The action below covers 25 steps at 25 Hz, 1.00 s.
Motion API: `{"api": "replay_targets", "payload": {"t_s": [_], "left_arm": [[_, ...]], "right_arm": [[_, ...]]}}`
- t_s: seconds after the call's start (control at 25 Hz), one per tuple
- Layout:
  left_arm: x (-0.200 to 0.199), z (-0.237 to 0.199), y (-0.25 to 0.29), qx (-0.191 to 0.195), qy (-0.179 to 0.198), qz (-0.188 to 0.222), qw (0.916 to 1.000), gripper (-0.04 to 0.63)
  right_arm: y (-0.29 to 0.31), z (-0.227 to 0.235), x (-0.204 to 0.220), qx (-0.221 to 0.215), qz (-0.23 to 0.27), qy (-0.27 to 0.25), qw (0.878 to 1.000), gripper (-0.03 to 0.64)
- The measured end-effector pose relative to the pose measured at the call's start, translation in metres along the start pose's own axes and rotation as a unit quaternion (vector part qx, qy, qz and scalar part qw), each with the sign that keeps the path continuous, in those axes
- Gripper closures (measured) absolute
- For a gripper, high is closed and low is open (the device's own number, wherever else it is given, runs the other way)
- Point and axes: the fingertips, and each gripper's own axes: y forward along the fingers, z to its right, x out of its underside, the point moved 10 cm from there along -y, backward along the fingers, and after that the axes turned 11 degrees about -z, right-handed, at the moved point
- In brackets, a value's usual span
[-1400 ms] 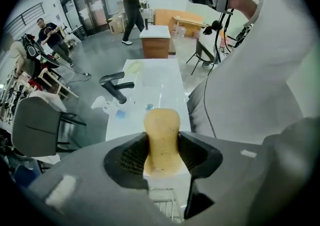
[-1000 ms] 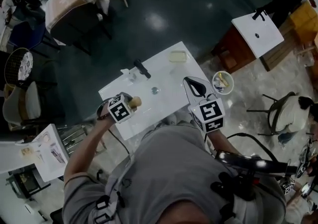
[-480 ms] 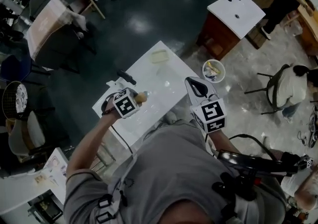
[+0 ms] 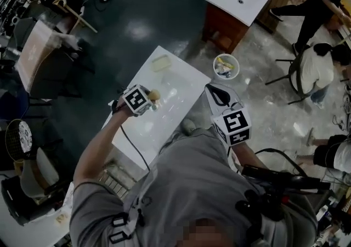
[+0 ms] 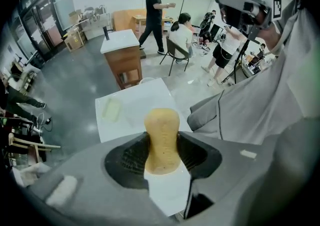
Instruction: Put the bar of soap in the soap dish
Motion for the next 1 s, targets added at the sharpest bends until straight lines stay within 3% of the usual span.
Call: {"api": "replay_targets", "payload": {"t_s": [0.28, 0.6, 1.0], "left_arm": [[-0.026, -0.036, 0.014, 0.009, 0.0, -0.001, 1.0, 0.413], [-0.057, -0.08, 0.028, 0.019, -0.007, -0.032, 0.9993, 0.413], [-0.097, -0.137, 0.049, 0.0, 0.011, -0.048, 0.9988, 0.413]], "right_arm": [[-0.013, 0.008, 0.012, 0.033, -0.004, 0.026, 0.999, 0.615], [-0.026, 0.026, 0.032, 0.071, -0.007, 0.05, 0.996, 0.615], [-0.043, 0.048, 0.061, 0.105, -0.023, 0.077, 0.991, 0.615]]}}
